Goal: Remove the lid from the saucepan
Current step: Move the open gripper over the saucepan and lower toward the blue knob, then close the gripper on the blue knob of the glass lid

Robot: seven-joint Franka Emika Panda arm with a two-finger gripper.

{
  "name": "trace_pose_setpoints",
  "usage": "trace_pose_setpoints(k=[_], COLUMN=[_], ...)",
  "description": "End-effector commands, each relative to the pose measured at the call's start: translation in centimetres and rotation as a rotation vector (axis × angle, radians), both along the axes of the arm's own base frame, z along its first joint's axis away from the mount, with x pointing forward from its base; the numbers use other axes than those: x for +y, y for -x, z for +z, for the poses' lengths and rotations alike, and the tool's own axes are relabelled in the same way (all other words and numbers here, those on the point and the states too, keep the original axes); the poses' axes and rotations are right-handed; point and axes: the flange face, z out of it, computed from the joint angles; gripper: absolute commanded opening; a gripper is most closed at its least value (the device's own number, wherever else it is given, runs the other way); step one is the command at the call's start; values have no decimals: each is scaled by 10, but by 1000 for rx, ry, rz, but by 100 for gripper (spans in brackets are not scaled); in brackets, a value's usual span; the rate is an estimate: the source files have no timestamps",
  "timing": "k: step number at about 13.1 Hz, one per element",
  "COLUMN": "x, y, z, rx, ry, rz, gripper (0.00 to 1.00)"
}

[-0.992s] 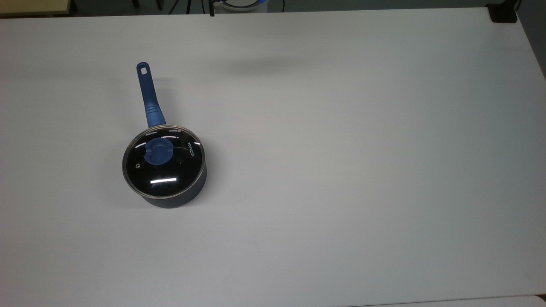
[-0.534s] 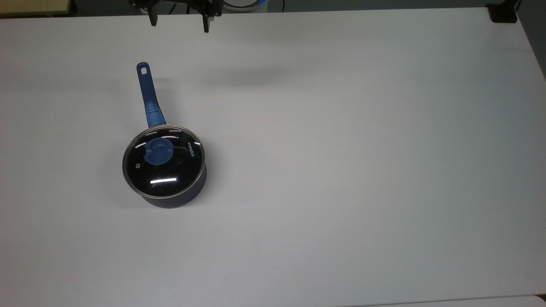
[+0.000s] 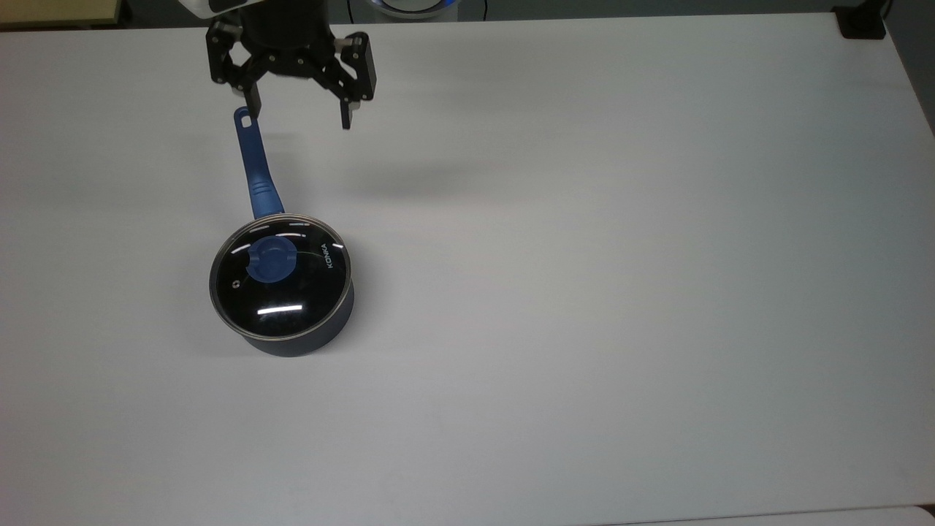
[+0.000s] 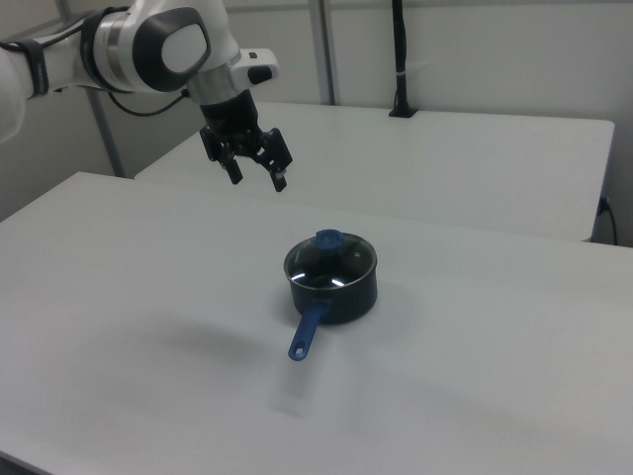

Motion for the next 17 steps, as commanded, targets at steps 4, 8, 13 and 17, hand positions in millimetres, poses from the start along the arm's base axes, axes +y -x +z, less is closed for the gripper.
trace_pose_setpoints(k=[4, 8, 13, 17], x=[-33, -58, -60, -58], y=[-47, -72, -78, -87], z=[-66, -124, -155, -158], rx=[-68, -104, -67, -109], ry=[20, 43, 41, 44], rz=[-24, -28, -12, -8], gripper=[100, 100, 100, 100])
